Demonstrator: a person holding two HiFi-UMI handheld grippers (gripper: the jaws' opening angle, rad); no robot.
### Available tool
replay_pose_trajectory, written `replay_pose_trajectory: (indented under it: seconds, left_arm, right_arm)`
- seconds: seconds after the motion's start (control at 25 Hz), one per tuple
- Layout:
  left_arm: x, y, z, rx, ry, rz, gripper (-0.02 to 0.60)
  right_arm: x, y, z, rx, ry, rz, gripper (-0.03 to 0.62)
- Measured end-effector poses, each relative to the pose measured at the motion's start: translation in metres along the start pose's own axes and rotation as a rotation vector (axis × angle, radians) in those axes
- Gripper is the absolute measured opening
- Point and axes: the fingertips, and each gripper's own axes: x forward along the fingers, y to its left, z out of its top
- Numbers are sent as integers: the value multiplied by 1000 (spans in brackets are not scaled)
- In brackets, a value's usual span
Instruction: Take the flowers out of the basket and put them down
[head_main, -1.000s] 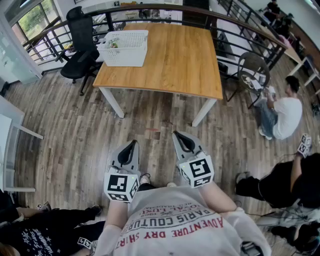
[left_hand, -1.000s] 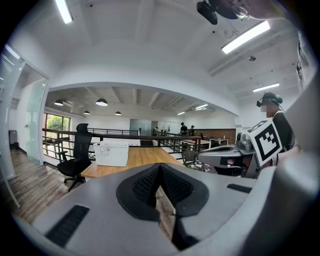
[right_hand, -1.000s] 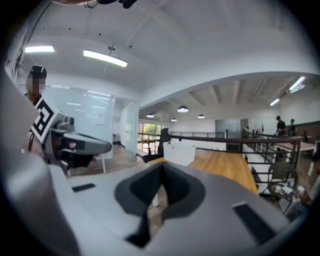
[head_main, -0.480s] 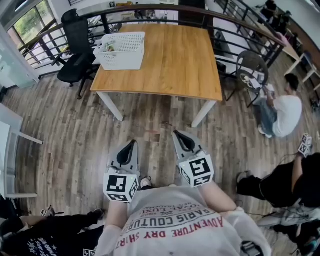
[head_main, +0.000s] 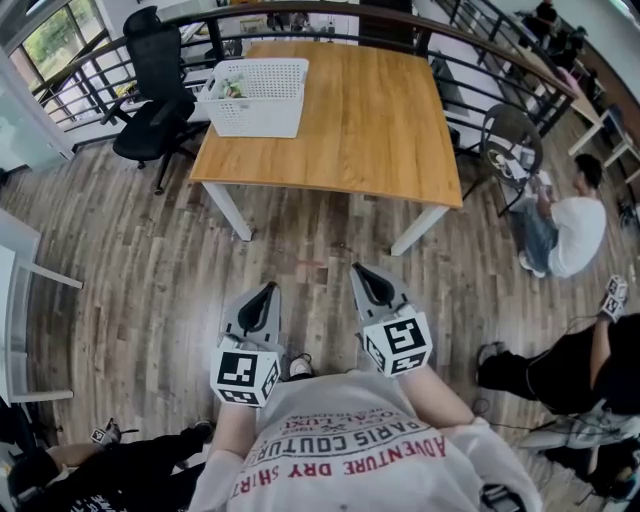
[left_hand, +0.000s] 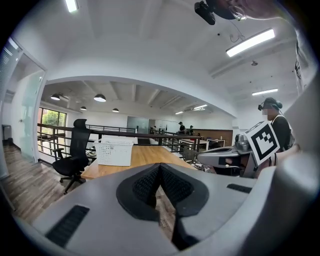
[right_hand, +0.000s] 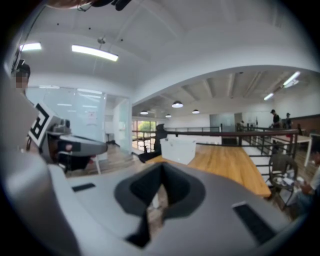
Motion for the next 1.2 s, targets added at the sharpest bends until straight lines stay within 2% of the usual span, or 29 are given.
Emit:
replay_pose_trajectory:
  seconds: [0.28,0.56,0.76,1.08,1.2]
  left_arm:
    - [-6,82,9,4,6,41,26]
    - [0,152,-15,-41,12,121,26]
    - [63,197,-7,-29,4,180,26]
    - [180,274,63,-13,-45,250,26]
    - [224,290,80,-12,-56,249,26]
  right_arm:
    - [68,34,18,26,0,3,28]
    - [142,54,12,14,21,55,28]
    - [227,23,20,19,17,129,28]
    - [353,-42,87,-34,1,207,28]
    - [389,-67,99,-52,6,218,28]
